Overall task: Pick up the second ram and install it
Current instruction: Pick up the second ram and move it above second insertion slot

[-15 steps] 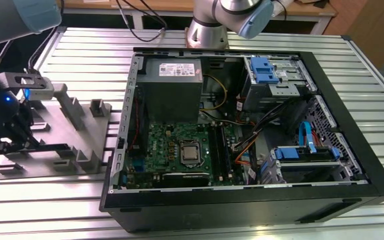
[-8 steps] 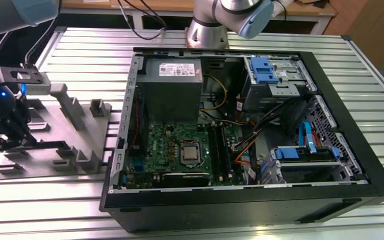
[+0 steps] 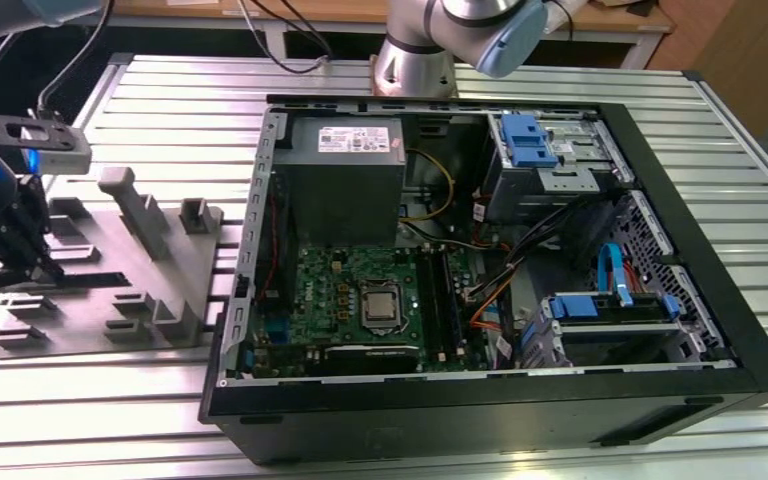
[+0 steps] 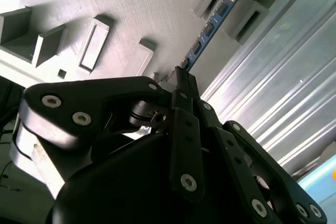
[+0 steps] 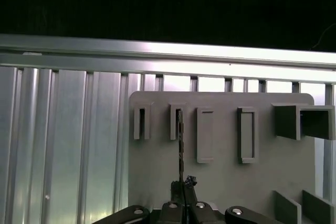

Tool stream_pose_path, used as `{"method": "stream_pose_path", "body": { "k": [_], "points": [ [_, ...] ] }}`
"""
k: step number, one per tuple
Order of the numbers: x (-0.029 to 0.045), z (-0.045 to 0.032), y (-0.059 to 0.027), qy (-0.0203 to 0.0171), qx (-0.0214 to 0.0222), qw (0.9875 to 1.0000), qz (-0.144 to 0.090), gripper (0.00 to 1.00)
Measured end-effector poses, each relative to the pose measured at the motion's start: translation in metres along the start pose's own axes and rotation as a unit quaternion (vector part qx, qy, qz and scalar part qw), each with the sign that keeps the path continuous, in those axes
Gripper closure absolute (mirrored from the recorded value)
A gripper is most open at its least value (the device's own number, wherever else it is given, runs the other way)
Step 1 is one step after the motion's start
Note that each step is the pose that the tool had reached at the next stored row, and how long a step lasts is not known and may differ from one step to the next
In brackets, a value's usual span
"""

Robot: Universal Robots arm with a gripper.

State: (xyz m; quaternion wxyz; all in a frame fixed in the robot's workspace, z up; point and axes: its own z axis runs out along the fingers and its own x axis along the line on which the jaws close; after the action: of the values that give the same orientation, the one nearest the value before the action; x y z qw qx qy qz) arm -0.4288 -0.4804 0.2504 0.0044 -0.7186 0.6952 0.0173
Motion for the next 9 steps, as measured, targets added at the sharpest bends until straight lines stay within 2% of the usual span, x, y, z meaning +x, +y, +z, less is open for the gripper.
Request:
{"method": "stream_pose_path", "body": {
  "k": [9],
  "points": [
    [-0.0008, -0.0229, 0.0004, 0.0000, 0.0001, 1.0000, 0.000, 0.89]
  ]
}}
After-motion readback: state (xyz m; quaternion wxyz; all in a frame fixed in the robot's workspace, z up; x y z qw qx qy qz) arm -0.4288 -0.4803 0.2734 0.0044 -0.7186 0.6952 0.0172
